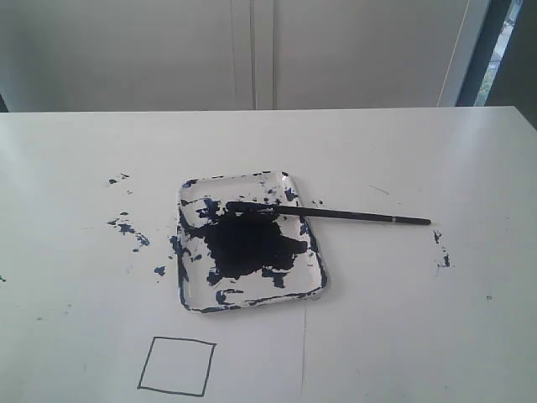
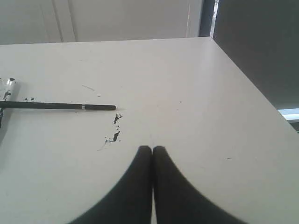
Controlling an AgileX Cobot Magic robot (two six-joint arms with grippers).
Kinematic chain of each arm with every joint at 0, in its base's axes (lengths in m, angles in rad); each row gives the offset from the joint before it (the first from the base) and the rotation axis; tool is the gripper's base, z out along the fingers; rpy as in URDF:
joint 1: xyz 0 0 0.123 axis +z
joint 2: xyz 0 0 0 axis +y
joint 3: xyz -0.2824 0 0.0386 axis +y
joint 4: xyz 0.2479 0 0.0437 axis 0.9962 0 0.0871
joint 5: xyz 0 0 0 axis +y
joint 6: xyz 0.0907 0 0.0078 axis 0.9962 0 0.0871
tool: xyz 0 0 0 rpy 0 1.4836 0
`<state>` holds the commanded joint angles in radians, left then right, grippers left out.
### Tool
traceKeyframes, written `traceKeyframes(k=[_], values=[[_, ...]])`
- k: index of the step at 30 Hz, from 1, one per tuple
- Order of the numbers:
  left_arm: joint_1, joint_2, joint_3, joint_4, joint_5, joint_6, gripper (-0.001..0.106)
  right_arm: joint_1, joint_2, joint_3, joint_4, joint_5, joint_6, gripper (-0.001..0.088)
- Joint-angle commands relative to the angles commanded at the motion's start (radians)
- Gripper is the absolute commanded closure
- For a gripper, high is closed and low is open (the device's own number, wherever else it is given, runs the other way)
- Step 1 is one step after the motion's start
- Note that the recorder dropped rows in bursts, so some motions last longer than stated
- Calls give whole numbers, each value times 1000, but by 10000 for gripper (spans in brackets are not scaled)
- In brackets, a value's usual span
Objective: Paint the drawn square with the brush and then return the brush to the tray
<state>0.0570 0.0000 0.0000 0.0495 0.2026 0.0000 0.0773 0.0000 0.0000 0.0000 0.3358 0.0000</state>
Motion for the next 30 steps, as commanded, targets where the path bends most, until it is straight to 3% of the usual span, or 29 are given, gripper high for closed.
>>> traceKeyframes(k=[18, 25, 30], values=[[0, 0, 0, 0, 0, 0, 1053, 0, 0, 0, 0, 4, 0, 868], [0, 0, 0, 0, 0, 0, 1053, 0, 233, -172, 0, 26, 0, 868], [0, 0, 0, 0, 0, 0, 1053, -47, 411, -351, 0, 26, 0, 868]])
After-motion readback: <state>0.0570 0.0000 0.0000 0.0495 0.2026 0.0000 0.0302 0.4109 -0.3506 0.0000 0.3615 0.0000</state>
